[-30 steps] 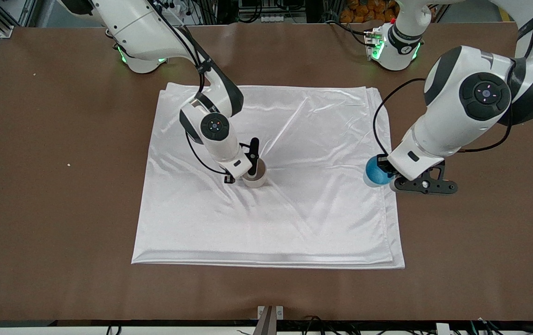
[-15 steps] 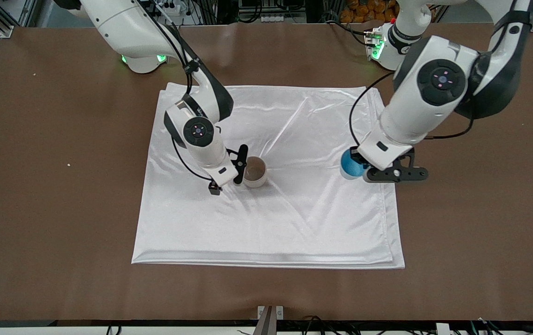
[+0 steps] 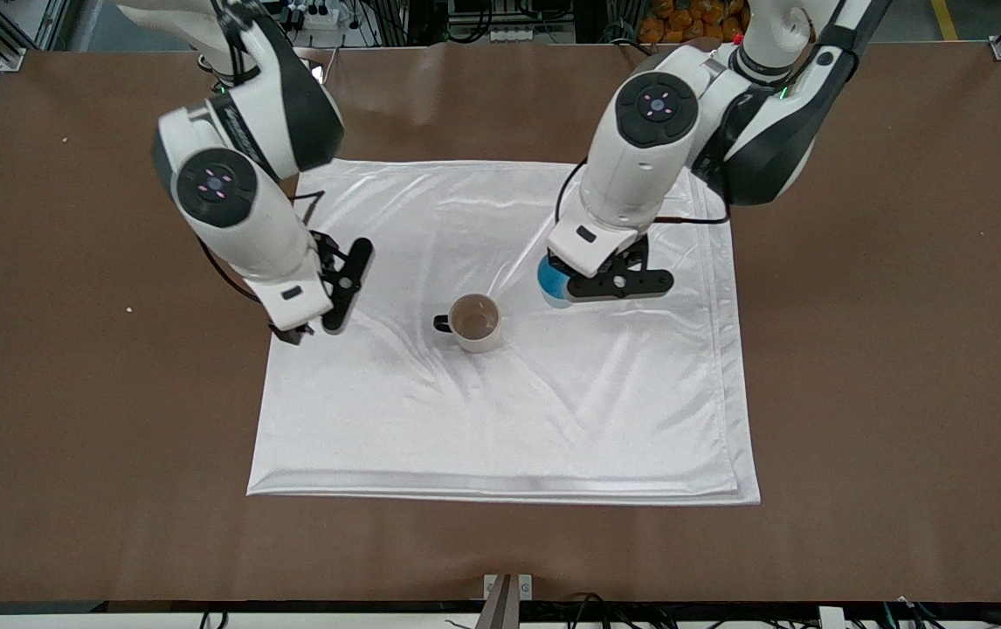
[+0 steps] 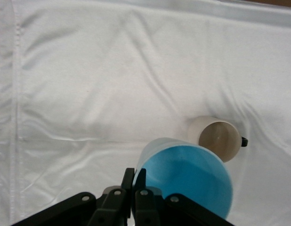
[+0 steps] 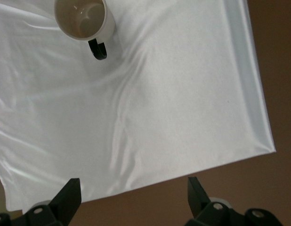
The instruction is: Place blue cup into white mug on cloth
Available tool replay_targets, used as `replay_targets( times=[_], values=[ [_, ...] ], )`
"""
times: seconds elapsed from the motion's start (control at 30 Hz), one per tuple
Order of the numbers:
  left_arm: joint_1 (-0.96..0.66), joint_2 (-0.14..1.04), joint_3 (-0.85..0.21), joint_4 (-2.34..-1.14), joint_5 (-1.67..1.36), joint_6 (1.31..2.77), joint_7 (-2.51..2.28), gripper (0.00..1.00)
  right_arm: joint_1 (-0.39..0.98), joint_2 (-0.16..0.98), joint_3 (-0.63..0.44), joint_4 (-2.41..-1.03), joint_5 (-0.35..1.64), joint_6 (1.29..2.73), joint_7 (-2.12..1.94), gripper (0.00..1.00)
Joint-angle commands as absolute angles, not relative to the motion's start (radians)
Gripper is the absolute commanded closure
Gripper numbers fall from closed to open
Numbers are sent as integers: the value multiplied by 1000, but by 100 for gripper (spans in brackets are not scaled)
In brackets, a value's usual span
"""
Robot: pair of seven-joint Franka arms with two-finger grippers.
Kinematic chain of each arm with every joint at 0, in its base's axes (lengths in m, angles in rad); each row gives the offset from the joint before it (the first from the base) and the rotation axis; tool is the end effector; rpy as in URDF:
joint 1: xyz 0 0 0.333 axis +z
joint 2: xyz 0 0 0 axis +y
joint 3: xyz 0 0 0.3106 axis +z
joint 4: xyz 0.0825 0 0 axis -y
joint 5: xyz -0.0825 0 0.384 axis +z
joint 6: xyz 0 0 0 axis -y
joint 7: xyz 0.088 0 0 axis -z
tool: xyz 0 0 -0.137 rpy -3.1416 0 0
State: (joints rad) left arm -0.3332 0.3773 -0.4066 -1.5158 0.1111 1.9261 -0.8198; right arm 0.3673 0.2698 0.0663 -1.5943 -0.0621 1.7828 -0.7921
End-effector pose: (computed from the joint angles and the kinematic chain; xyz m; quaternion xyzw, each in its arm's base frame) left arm 0.5242 -0.4206 0.4309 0.9986 0.0374 0.0087 0.0368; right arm 0.5764 0.2553 0.4351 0.8132 0.5802 -0.0434 0.0137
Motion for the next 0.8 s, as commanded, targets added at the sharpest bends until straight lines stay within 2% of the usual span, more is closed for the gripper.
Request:
replay_targets(
  times=[0.0, 0.33, 0.77],
  values=[
    [-405, 443, -397, -1485, 124, 1996, -923, 100, 321, 137, 77, -1623, -72, 1698, -759, 0],
    [-451, 525, -394, -1485, 129, 2085, -951, 100, 261, -17, 75, -1635, -83, 1575, -526, 0],
    [-520, 595, -367, -1485, 156, 2177, -956, 100, 117, -89, 77, -1657, -84, 1537, -138, 0]
  ],
)
